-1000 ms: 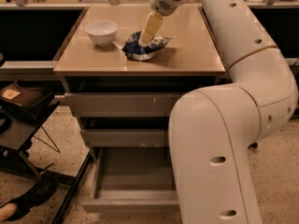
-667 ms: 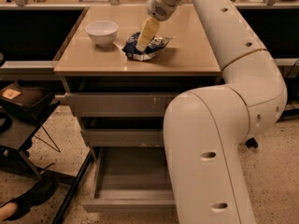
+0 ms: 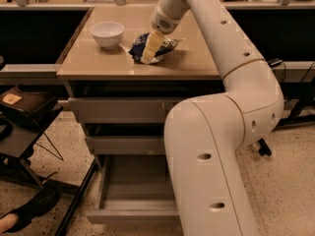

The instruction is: Place blue chip bag into bottom drawer

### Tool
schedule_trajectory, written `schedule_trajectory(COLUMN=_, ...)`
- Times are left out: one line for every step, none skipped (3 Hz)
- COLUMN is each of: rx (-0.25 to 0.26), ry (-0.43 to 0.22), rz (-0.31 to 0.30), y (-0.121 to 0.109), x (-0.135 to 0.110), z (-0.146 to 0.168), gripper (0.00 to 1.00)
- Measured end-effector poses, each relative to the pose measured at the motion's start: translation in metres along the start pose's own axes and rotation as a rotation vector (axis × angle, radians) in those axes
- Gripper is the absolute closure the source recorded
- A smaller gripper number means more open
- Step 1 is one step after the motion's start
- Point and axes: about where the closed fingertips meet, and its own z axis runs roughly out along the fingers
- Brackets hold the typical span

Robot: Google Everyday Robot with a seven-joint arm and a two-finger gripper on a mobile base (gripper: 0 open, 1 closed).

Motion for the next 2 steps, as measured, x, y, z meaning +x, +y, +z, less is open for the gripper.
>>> schedule_trajectory(rx=0.0, ry=0.0, rz=0.0, y=0.0, x=0.0, z=0.0, gripper=0.16)
schedule_trajectory(rx=0.0, ry=0.0, rz=0.0, y=0.0, x=0.0, z=0.0001, gripper=0.39)
